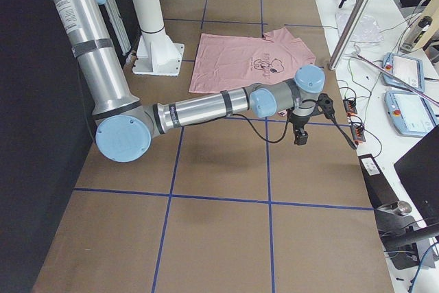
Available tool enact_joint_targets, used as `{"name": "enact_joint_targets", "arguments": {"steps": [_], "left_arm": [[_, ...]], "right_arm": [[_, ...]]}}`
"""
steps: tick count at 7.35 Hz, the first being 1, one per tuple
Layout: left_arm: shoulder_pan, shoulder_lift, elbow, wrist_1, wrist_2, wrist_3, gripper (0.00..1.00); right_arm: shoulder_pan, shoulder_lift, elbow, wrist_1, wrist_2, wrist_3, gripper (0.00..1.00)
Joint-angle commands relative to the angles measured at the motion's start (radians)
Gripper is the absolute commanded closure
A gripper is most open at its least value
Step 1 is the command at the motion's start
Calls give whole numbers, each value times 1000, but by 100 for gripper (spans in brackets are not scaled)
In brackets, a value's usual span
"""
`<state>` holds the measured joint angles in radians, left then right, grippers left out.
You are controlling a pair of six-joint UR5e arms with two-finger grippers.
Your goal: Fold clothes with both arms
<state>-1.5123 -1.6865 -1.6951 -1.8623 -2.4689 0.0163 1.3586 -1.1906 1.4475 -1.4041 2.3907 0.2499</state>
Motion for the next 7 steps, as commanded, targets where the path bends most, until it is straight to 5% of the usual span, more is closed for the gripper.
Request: {"name": "enact_joint_targets", "arguments": {"steps": [1, 4, 7], "left_arm": [[114, -60, 84, -40, 13, -107, 0], [129, -91, 120, -98, 19, -193, 0], [129, -94, 107, -103, 16, -235, 0]], "right_arm": [[-137, 118, -157, 239, -16, 255, 0], [-365, 232, -262, 431, -244, 544, 1], [-403, 220, -331, 508, -275, 563, 1]]}}
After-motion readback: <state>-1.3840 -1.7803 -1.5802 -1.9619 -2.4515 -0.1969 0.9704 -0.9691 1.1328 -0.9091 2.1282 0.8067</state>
